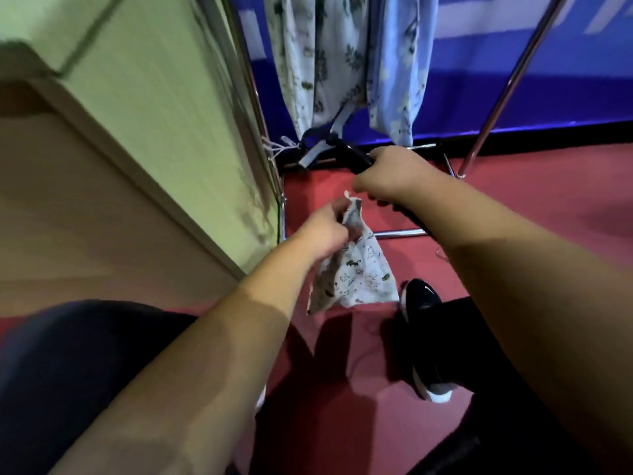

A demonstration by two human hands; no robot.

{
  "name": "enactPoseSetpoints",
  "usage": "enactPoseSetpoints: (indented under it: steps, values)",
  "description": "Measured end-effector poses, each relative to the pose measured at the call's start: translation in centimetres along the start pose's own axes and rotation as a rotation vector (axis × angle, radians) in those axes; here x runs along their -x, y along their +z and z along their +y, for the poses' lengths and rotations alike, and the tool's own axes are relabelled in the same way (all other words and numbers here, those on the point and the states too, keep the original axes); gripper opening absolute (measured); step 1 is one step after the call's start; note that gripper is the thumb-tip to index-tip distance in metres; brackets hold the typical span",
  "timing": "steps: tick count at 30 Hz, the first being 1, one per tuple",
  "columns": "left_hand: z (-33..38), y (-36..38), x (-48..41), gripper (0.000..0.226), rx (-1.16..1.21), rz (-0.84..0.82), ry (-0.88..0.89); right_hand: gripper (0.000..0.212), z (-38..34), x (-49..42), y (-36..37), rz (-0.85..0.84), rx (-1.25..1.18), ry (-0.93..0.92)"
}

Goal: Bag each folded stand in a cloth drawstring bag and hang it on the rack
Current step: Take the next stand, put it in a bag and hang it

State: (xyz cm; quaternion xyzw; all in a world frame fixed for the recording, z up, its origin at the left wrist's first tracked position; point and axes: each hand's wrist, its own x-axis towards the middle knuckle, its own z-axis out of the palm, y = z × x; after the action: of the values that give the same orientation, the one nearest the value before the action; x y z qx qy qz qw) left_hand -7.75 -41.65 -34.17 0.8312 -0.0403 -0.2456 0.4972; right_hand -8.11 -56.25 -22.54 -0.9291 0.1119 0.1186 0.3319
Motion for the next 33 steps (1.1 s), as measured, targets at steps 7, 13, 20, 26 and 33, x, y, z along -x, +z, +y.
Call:
enactPoseSetpoints:
  steps: [7, 13, 20, 26, 33]
  values:
    - [6.6, -6.5, 7.5, 0.041, -0.326, 0.11, 0.366, 0.021, -2.1, 4.4, -1.5, -0.009, -0.598, -0.026]
    - [8.0, -8.4, 11.6, 0.065, -0.457, 0.231, 0.437, 0.018, -4.6, 7.0, -1.2, -0.017, -0.843, -0.025]
    - [8.9, -7.8, 13.6, 0.038, -0.35, 0.125, 0.364, 0.021, -3.2, 6.6, 0.2, 0.211, -0.856, 0.081]
    - [7.8, -10.6, 11.9, 0.028, -0.43, 0.159, 0.129, 0.019, -3.3, 4.4, -0.2, 0.143, -0.884, 0.034]
    - [7.6, -11.3, 9.5, 0.061, -0.486, 0.286, 0.361, 0.041, -4.3, 1.7, -0.3, -0.109, -0.826, -0.075]
